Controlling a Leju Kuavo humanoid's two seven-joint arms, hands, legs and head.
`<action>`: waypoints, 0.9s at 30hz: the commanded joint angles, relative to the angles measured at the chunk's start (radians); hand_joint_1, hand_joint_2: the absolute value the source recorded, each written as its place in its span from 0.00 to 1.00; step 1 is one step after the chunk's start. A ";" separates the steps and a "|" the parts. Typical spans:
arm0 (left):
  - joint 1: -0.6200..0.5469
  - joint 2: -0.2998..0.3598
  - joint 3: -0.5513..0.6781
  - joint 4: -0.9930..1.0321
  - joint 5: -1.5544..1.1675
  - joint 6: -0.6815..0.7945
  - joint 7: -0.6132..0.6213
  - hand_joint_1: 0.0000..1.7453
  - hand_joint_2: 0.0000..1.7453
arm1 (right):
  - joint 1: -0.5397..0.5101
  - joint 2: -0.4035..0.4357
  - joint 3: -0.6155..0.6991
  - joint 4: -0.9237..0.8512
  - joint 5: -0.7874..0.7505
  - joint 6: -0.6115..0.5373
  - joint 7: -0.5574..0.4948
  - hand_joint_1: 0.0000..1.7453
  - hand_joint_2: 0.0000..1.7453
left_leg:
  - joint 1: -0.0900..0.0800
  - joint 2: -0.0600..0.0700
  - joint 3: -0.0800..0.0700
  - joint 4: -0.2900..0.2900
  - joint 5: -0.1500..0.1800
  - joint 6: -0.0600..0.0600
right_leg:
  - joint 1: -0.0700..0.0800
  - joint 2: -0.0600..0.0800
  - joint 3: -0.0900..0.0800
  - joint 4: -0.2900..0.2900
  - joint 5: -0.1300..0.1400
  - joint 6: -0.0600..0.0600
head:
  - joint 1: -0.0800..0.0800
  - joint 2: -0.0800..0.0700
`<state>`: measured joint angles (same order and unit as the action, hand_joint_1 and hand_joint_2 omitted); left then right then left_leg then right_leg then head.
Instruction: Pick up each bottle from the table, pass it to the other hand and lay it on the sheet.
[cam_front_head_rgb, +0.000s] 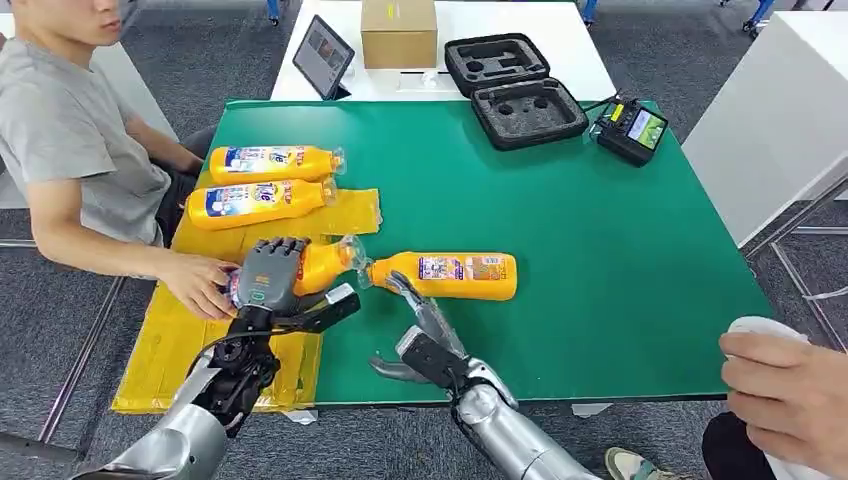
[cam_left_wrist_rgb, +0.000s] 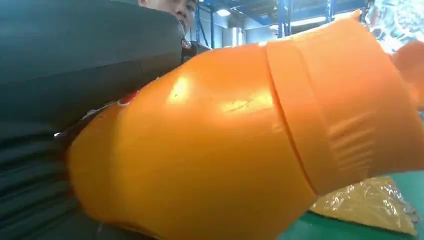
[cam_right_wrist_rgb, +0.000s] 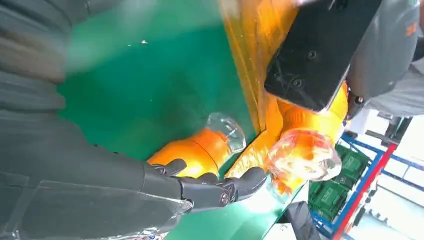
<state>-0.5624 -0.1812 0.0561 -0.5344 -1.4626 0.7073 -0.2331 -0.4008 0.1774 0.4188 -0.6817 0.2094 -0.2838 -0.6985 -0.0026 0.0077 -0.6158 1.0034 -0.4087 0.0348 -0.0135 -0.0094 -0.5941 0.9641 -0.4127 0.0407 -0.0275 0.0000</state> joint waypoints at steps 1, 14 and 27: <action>-0.023 0.044 -0.080 0.154 -0.067 -0.009 0.071 0.06 0.00 | -0.034 -0.020 0.028 0.053 -0.009 -0.010 0.000 0.00 1.00 | 0.001 0.001 0.006 -0.001 -0.002 -0.002 | 0.001 0.002 0.005 -0.001 -0.001 -0.002 | 0.000 0.000; 0.005 0.065 -0.112 0.110 -0.066 -0.009 0.120 0.00 0.00 | -0.020 -0.024 0.023 0.043 0.000 -0.013 0.000 0.00 1.00 | 0.000 0.000 0.004 -0.001 -0.001 -0.001 | 0.000 0.001 0.003 -0.001 -0.001 -0.001 | 0.000 0.000; 0.007 0.064 -0.121 0.122 -0.061 -0.009 0.108 0.00 0.00 | -0.023 -0.025 0.029 0.047 0.010 -0.013 0.000 0.00 1.00 | 0.000 0.000 0.003 -0.001 -0.001 -0.001 | 0.000 0.000 0.003 -0.001 -0.001 -0.001 | 0.000 0.000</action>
<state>-0.5530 -0.1297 -0.0443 -0.4795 -1.5240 0.7073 -0.1182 -0.3971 0.1648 0.4192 -0.6790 0.2182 -0.2949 -0.6985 -0.0027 0.0068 -0.6156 1.0034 -0.4087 0.0348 -0.0137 -0.0104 -0.5937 0.9641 -0.4127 0.0407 -0.0275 0.0000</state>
